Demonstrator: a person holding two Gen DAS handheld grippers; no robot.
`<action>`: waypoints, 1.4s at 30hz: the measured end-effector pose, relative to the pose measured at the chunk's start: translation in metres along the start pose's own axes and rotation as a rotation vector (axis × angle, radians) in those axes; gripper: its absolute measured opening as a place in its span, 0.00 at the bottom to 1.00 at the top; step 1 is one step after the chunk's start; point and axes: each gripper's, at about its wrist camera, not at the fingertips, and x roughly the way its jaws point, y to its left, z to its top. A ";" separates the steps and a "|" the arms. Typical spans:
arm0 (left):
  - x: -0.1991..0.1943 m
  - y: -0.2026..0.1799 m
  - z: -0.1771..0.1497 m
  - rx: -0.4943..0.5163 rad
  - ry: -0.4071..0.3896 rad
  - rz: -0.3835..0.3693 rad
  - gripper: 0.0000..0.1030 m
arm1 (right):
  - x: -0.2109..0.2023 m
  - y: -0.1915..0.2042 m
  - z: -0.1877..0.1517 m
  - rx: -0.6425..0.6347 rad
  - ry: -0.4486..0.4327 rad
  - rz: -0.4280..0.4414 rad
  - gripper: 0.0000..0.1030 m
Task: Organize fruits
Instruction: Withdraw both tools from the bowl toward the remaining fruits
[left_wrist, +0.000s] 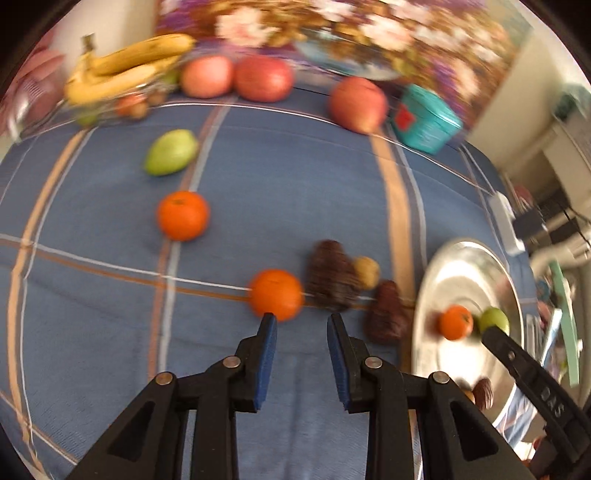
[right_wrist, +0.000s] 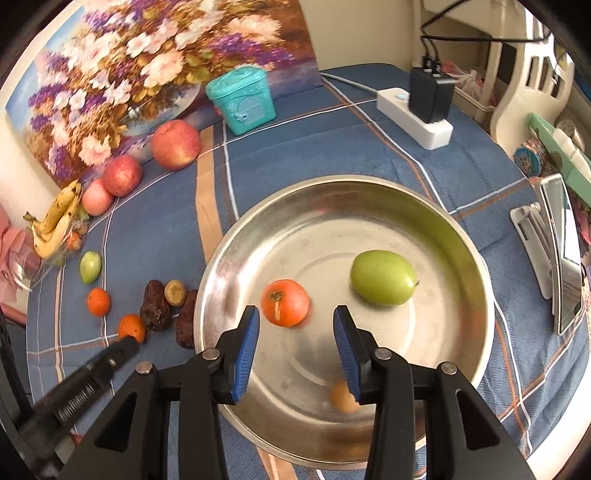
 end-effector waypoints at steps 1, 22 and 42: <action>-0.001 0.005 0.001 -0.014 -0.001 0.005 0.30 | 0.000 0.001 0.000 -0.006 -0.001 0.001 0.62; -0.014 0.041 0.018 -0.138 -0.137 0.185 1.00 | -0.008 0.033 0.000 -0.099 -0.087 0.116 0.88; -0.021 0.041 0.052 -0.111 -0.235 0.127 1.00 | 0.022 0.083 0.024 -0.234 -0.036 0.120 0.87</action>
